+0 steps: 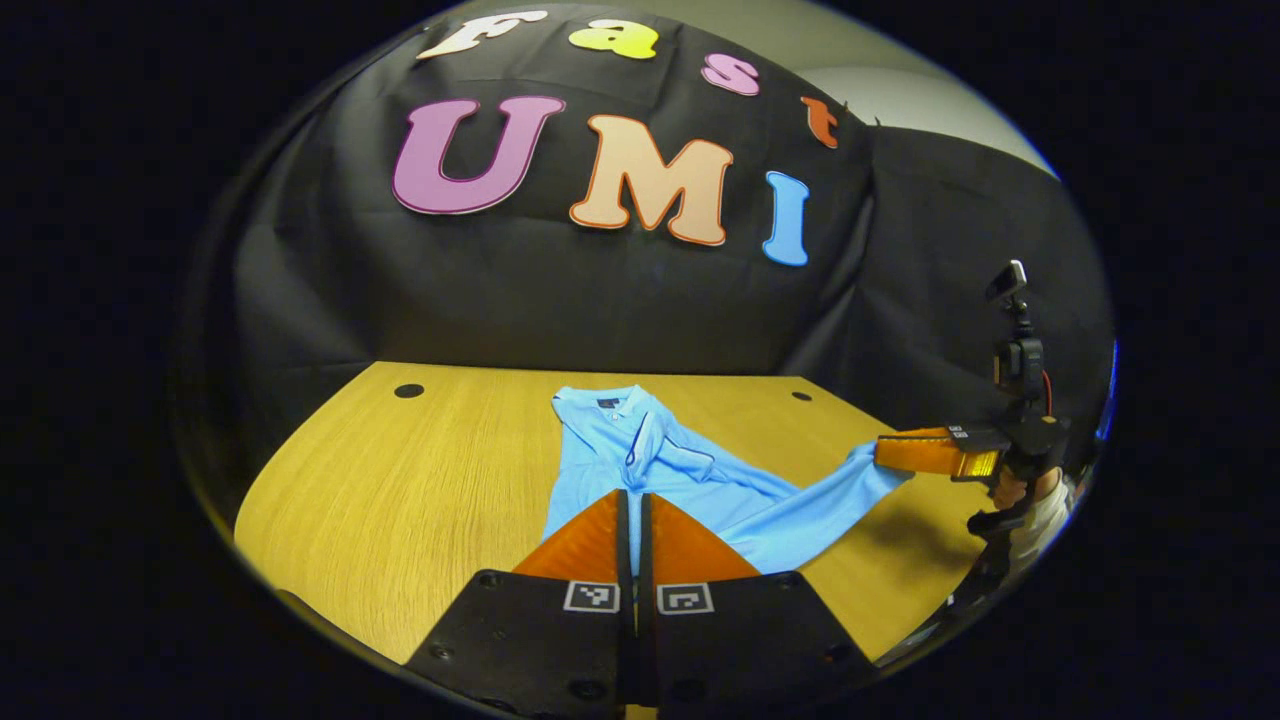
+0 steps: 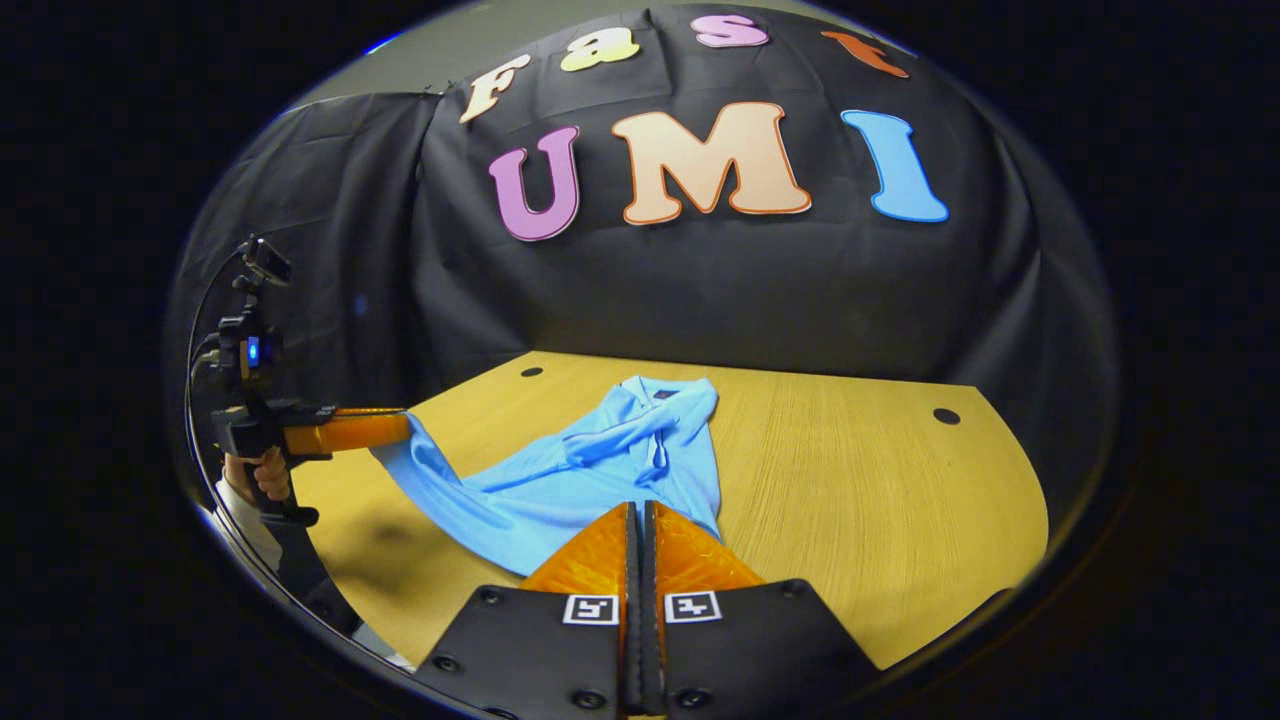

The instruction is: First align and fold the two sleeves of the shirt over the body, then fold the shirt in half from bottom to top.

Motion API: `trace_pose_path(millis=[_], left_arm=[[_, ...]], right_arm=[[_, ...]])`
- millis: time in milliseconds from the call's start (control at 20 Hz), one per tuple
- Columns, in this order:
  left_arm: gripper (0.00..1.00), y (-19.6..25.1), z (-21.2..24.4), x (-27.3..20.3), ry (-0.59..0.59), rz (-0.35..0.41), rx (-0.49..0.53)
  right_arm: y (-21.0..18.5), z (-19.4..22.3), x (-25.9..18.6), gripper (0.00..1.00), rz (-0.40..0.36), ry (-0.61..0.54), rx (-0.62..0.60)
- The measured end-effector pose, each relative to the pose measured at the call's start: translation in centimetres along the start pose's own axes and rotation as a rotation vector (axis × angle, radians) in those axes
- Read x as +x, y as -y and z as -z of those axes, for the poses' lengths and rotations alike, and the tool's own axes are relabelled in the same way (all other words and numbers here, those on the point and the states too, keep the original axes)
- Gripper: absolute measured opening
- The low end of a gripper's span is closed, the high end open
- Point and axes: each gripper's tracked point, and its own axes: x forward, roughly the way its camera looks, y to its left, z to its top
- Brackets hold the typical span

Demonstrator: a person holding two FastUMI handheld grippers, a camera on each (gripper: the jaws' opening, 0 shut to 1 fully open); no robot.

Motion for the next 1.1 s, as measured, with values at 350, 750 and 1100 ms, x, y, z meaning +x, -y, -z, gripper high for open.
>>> trace_pose_path(millis=[350,750,1100], left_arm=[[0.00,-5.7,-6.4,7.1,0.078,-0.095,0.006],[0.00,-11.5,-7.0,17.1,0.076,-0.240,-0.027],[0.00,-16.7,-5.0,25.6,0.026,-0.325,-0.049]], right_arm=[[3.7,-5.6,8.1,0.02,0.086,0.008,0.036],[8.9,-6.6,20.5,0.02,0.227,-0.039,0.099],[14.5,-3.8,28.0,0.01,0.348,-0.080,0.186]])
